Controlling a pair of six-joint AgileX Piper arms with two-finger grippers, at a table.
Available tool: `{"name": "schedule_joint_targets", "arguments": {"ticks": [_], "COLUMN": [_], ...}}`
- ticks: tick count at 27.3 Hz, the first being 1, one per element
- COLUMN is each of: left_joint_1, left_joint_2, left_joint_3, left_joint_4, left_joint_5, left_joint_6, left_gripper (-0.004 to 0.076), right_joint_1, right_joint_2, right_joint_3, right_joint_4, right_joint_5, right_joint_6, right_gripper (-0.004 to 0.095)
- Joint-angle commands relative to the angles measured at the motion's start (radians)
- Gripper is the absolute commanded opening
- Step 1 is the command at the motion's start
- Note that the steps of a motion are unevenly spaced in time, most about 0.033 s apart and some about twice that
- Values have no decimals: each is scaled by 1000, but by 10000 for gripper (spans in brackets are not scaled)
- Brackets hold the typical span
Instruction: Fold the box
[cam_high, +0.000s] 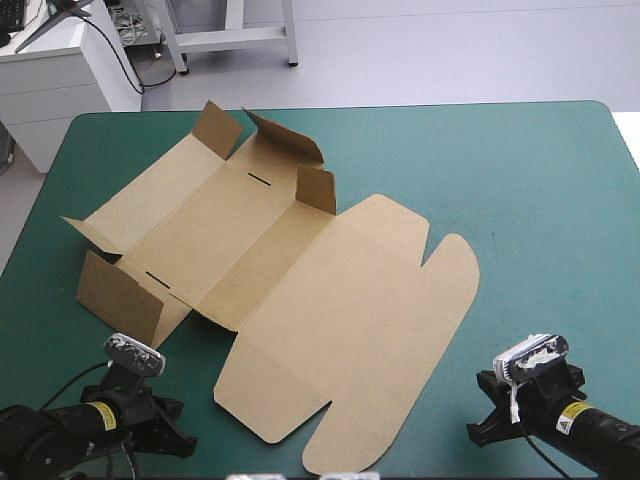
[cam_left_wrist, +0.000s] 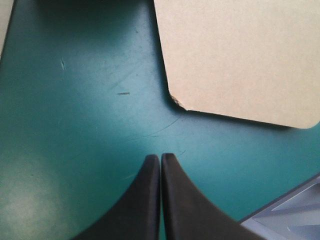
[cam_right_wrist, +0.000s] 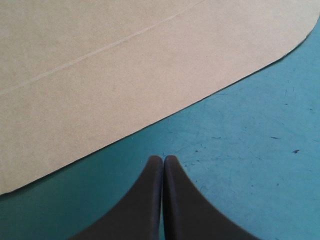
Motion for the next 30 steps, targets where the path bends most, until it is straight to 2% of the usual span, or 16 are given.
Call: {"name": "schedule_joint_targets", "arguments": {"ticks": [1,17,20,25,28,30], "left_joint_1": [0,0,0,0,0,0], "left_joint_2": [1,1,1,1,1,1], "left_joint_3": [-29,-29,-29,-29,-29,-29], "left_joint_4": [-17,-17,-17,-17,-17,-17], "left_joint_5": [-35,-35,-35,-35,-35,-35], "left_joint_6": [1,1,1,1,1,1], "left_gripper": [-8,-8,-8,-8,-8,-8], "right_joint_1": [2,2,2,2,2,2], "right_joint_2": [8,8,8,8,8,8], "right_joint_3": [-26,-26,-26,-26,-26,-26], "right_joint_4": [4,4,4,4,4,3], "right_joint_5": [-57,-59,-59,-59,-59,-59], "right_joint_6": [-6,-6,-6,-6,-4,-4], "right_gripper": [-14,10,143,514,625,631]}}
